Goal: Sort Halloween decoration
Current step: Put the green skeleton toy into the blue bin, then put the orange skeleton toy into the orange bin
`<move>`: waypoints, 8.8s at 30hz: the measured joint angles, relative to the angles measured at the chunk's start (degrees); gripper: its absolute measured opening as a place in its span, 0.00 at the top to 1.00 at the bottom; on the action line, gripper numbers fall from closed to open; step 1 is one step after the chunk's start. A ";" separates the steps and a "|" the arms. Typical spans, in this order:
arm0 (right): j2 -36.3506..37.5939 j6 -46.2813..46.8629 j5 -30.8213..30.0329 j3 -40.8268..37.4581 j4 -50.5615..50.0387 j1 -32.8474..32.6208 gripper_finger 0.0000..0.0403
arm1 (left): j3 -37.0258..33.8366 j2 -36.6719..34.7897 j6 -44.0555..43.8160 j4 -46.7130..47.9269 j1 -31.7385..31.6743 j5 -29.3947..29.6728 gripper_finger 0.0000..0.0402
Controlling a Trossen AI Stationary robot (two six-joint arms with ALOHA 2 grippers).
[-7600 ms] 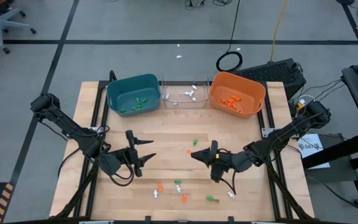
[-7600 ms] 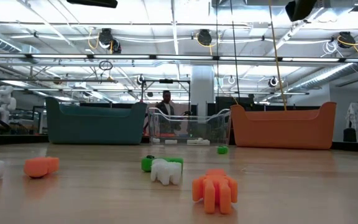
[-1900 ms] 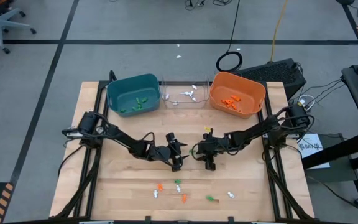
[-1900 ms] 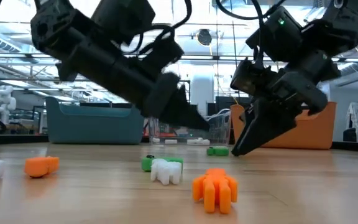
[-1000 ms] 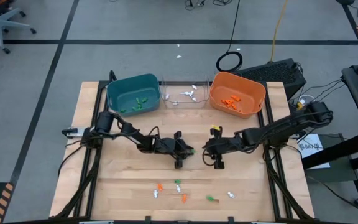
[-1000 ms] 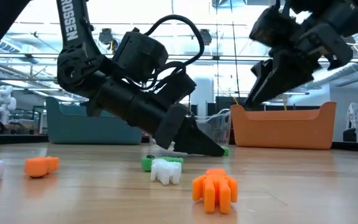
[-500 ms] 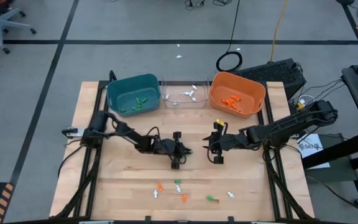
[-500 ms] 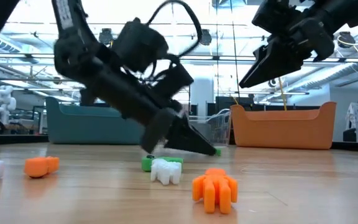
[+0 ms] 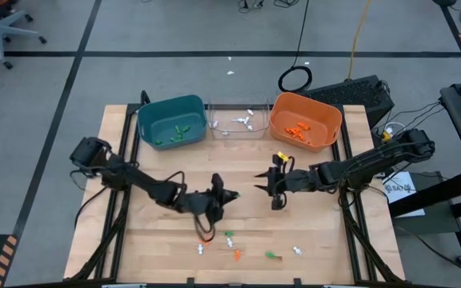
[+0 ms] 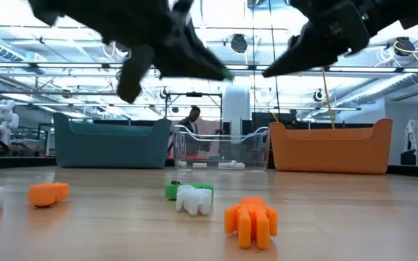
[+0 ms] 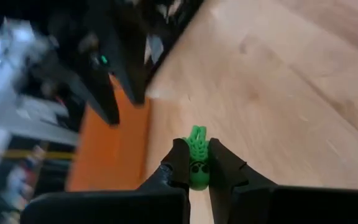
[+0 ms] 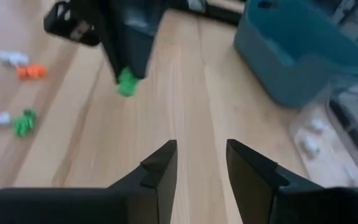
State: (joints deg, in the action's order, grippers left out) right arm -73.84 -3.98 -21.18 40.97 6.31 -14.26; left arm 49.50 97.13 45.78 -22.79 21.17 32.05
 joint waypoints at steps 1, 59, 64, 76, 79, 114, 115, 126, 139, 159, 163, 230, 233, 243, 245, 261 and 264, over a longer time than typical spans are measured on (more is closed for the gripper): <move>0.00 -0.10 -0.01 0.00 0.92 0.00 0.69 | 0.00 -0.71 2.58 -0.02 0.91 0.81 0.96; -12.87 3.23 -1.25 0.00 20.45 0.04 0.69 | 0.09 -2.67 10.08 -11.32 6.09 14.96 0.90; -12.87 3.16 -1.25 0.00 20.43 0.04 0.69 | 0.09 -2.70 4.01 -18.07 4.85 12.98 0.90; -12.87 3.25 -1.25 0.00 20.21 0.02 0.69 | 0.04 -14.65 1.49 -3.40 -0.78 16.93 0.90; -12.87 3.25 -1.25 0.00 20.19 0.02 0.69 | 0.04 -22.12 -5.65 9.61 -3.92 12.62 0.90; -13.05 3.76 -1.23 -0.02 17.81 0.02 0.69 | -4.96 -20.47 -30.38 44.03 -56.11 -12.19 0.90; -13.05 3.78 -1.23 -0.02 17.81 0.01 0.69 | -4.96 -20.36 -31.57 43.80 -56.24 -12.15 0.90; -13.07 6.28 -1.05 -0.02 17.66 0.01 0.69 | -4.94 -20.57 -40.64 45.91 -57.36 -7.78 0.64; -13.59 9.67 10.89 0.07 22.49 0.11 0.69 | -4.92 -32.17 -54.11 48.57 -35.85 -5.21 0.56; -25.69 9.12 17.40 33.72 -34.00 -4.42 0.62 | -4.90 -34.00 -59.17 47.23 -3.92 13.93 0.56; -25.94 9.39 21.32 34.65 -34.89 -9.92 0.62 | -4.90 -34.00 -60.52 47.21 -2.56 13.95 0.56; -50.60 -18.85 29.12 48.00 -28.44 -13.64 0.86 | -4.87 -31.22 -69.05 46.27 2.27 11.68 0.56; -50.62 -16.94 29.13 48.00 -28.42 -13.60 0.92 | -4.87 -31.22 -69.05 46.27 2.27 11.68 0.56; -49.91 -12.29 28.25 49.27 -31.66 -13.60 0.99 | -4.87 -31.22 -69.07 46.27 2.27 11.68 0.56; -49.38 -11.45 27.07 50.61 -34.59 -13.57 0.99 | -4.87 -31.22 -69.07 46.27 2.27 11.68 0.56; -34.50 -4.57 -1.35 51.54 -45.49 -14.42 1.00 | -4.90 -31.22 -61.00 46.03 2.16 12.61 0.56; -30.18 -4.57 -1.34 48.64 -43.81 -14.19 1.00 | -4.90 -31.22 -58.44 46.01 2.16 13.26 0.56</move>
State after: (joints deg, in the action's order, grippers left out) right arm -104.03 -8.56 -22.52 89.61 -37.51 -28.45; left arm 44.60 65.91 -12.65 23.22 23.33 45.31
